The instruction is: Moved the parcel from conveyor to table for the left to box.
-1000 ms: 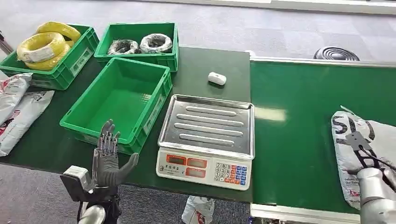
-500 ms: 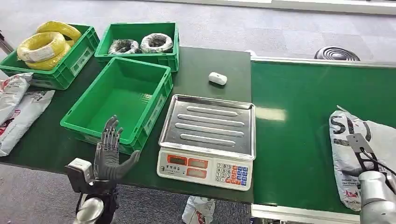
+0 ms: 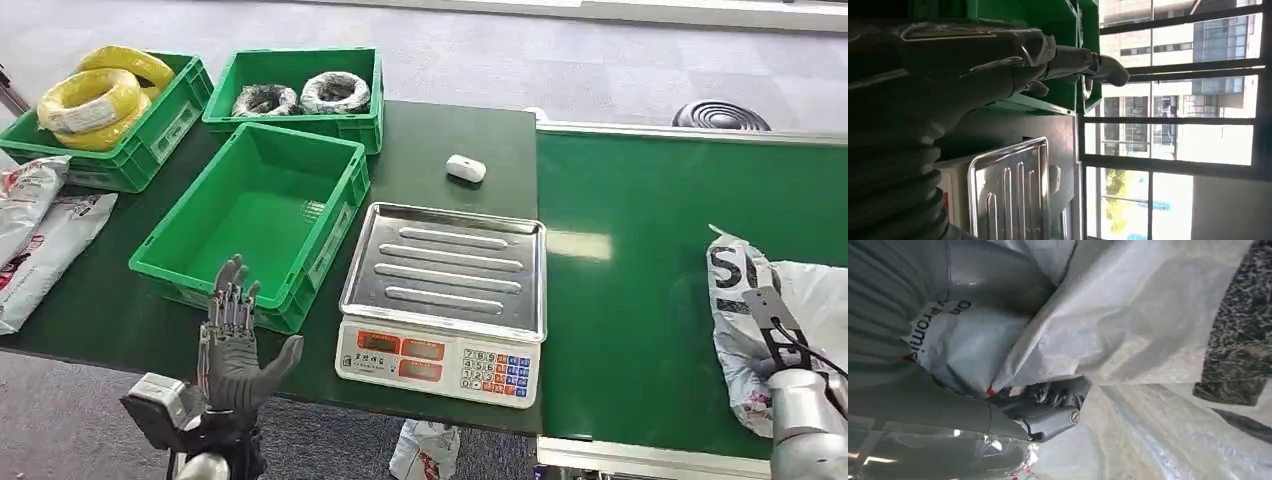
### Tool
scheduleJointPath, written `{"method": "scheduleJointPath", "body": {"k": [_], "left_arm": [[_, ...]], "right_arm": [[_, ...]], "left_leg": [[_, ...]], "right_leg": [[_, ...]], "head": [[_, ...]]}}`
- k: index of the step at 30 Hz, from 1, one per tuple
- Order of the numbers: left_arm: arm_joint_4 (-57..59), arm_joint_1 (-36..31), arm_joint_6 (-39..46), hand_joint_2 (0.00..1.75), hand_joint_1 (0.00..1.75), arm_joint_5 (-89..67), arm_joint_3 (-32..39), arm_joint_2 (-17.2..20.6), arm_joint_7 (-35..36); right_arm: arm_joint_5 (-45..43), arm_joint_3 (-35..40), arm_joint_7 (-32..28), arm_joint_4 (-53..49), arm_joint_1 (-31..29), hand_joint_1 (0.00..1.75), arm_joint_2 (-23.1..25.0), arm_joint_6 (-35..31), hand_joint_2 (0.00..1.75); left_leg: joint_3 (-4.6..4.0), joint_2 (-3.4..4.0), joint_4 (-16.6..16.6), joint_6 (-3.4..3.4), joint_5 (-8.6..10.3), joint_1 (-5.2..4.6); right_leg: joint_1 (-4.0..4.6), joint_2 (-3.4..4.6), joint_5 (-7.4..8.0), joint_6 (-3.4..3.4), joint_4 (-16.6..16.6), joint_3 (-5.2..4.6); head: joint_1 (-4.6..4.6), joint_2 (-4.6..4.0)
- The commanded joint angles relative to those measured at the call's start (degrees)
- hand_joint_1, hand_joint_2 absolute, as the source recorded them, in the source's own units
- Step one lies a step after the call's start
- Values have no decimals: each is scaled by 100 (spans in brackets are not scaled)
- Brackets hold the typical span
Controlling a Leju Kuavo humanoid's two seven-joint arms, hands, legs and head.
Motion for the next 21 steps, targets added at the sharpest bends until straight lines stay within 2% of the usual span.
{"method": "scheduleJointPath", "body": {"k": [1, 6, 8, 9, 11, 13, 15, 16, 21], "left_arm": [[-185, 214, -36, 175, 0, -49, 145, 2, 15], [-265, 271, -47, 175, 0, -146, 207, -58, 15], [-362, 341, -31, 175, 0, -190, 266, -105, 15], [-424, 391, -6, 175, 0, -225, 300, -130, 15], [-542, 480, 48, 175, 0, -277, 354, -157, 15], [-597, 532, 48, 175, 0, -318, 397, -177, 15], [-629, 572, 33, 175, 0, -361, 404, -205, 15], [-637, 598, 49, 175, 0, -392, 374, -196, 15], [-644, 585, 105, 175, 0, -377, 317, -151, 15]], "right_arm": [[7, -66, -53, 15, -238, 175, 288, -105, 175], [154, 84, -104, -161, -379, 175, 359, -476, 175], [262, 213, -200, -406, -518, 175, 477, -908, 175], [380, 353, -323, -677, -566, 175, 587, -1326, 175], [572, 723, -430, -1749, -566, 175, 950, -1787, 175], [629, 1211, -313, -3610, -177, 175, 1395, -1639, 175], [713, 1576, -11, -4819, 181, 175, 1595, -1437, 175], [855, 1807, 17, -5386, 371, 175, 1647, -1563, 175], [1063, 2108, 45, -5858, 465, 175, 1672, -1698, 175]], "left_leg": [[4, 11, -3, -2, -1, 1], [13, 15, -10, -3, 0, 2], [6, 24, -5, -3, -2, 0], [2, 27, -2, -3, -3, -2], [1, 44, -1, -3, -5, -5], [-5, 57, -1, -4, -5, -8], [-1, 58, -5, -7, -5, -5], [-3, 36, -5, -6, -1, -5], [-3, 10, -5, -5, 3, 1]], "right_leg": [[1, 20, 4, -5, -3, -1], [2, 33, 8, -10, -10, 3], [-1, 40, 8, -9, -3, -6], [-2, 41, 7, -7, 1, -10], [-5, 57, 9, -7, 5, -19], [-8, 70, 11, -8, 10, -26], [-6, 73, 10, -13, 9, -25], [-5, 47, 6, -9, 8, -19], [1, 16, 1, -6, 4, -16]], "head": [[2, 0], [2, 0], [2, 0], [2, 0], [2, 0], [2, 0], [2, 0], [2, 0], [-2, 0]]}}
